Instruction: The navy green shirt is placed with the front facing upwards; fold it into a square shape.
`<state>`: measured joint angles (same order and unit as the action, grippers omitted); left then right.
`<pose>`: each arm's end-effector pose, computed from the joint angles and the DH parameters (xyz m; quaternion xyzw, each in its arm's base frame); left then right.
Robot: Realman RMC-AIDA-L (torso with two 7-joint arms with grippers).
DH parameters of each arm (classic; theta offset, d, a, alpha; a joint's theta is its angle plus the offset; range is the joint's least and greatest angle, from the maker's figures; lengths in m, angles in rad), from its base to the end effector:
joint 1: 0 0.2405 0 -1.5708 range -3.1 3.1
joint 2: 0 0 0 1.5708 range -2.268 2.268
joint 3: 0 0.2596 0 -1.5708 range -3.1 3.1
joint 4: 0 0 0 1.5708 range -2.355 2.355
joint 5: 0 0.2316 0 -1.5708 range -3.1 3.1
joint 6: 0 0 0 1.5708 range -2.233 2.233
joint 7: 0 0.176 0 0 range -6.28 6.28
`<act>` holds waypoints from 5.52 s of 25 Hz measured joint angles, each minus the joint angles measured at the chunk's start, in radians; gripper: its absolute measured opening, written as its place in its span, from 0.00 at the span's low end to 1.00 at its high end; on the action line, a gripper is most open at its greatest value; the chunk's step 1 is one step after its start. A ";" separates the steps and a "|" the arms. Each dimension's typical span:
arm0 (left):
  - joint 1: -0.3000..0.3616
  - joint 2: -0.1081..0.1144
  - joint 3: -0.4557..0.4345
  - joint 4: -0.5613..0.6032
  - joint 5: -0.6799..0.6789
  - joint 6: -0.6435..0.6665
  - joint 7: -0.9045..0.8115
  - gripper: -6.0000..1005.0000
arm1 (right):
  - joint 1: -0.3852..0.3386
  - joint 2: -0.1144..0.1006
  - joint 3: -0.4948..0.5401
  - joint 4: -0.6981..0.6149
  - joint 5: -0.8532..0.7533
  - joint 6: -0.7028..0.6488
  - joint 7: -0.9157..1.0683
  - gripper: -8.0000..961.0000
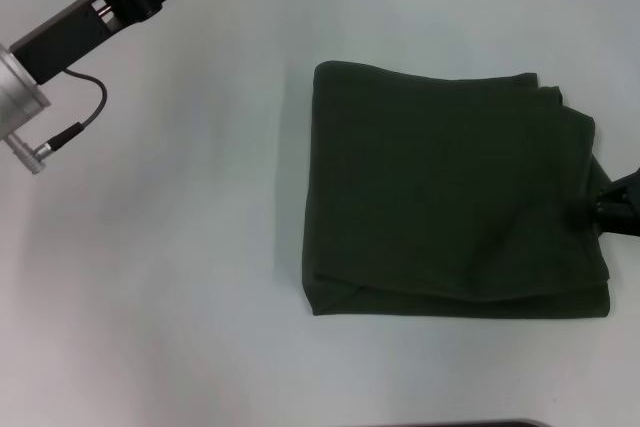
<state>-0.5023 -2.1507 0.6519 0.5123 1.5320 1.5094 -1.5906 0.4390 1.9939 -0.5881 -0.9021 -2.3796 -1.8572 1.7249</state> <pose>-0.2357 0.3750 -0.0218 -0.7736 -0.3780 -0.4867 0.1477 0.3261 0.3013 0.0401 -0.9272 0.3617 0.0817 0.0521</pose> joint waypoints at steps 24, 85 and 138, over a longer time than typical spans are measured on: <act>-0.005 -0.007 0.002 0.000 0.003 -0.001 0.021 0.95 | 0.040 0.052 -0.058 0.007 -0.156 0.009 0.017 0.03; -0.018 0.009 0.028 0.002 0.016 -0.024 0.047 0.95 | 0.064 -0.002 0.188 0.222 -0.020 0.434 0.325 0.74; -0.021 0.011 0.036 0.000 0.016 -0.052 0.040 0.95 | 0.101 -0.013 0.133 0.231 0.074 0.477 0.360 0.05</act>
<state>-0.5231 -2.1397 0.6881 0.5125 1.5476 1.4574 -1.5507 0.5402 1.9811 -0.4547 -0.6710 -2.3057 -1.3804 2.0846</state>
